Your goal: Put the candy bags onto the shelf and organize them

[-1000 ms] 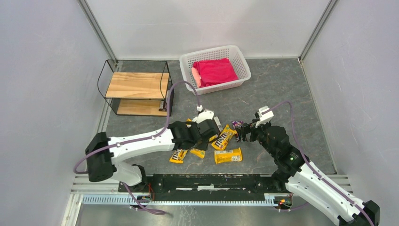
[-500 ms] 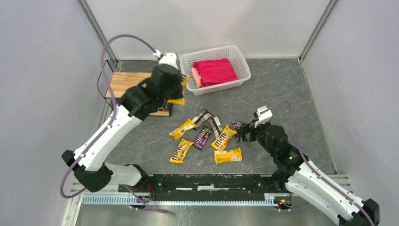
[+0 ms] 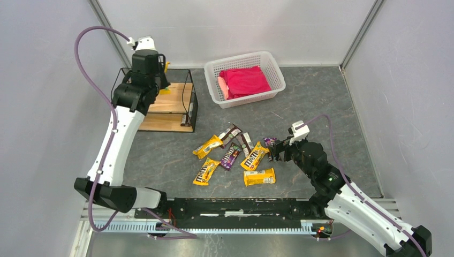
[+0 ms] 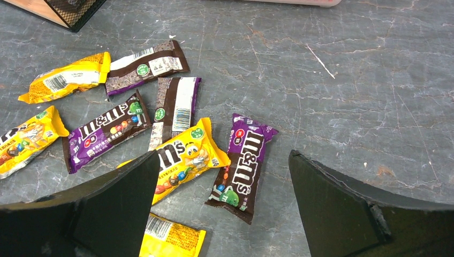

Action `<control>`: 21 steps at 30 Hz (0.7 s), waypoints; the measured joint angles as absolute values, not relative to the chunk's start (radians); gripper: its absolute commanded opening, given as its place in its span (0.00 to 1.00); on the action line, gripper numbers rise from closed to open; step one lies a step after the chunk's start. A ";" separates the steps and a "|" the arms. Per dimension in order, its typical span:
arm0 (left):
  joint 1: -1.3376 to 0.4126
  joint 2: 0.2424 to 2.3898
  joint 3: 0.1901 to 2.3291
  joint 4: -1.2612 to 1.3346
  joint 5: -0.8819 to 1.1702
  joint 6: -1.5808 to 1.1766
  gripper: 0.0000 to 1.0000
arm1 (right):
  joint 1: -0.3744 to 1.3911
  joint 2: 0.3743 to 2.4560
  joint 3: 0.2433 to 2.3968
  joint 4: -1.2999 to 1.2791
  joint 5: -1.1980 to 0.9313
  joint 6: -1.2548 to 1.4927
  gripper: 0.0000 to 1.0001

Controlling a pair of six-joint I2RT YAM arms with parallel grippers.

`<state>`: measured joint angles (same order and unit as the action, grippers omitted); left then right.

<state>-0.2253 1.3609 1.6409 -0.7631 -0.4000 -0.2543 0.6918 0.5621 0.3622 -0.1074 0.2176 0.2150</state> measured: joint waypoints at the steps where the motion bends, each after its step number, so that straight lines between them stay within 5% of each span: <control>1: -0.195 1.367 1.626 -0.745 -0.375 -0.252 0.31 | 0.692 0.564 0.362 -0.107 0.218 0.215 0.98; 21: -0.081 1.567 1.442 -0.589 0.028 -0.239 0.29 | 0.692 0.591 0.362 -0.102 0.199 0.216 0.98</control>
<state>-0.0807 1.5665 1.4422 -0.5892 0.0284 -0.2394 0.6918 0.5915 0.3622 -0.1017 0.1986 0.2165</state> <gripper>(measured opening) 0.269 0.979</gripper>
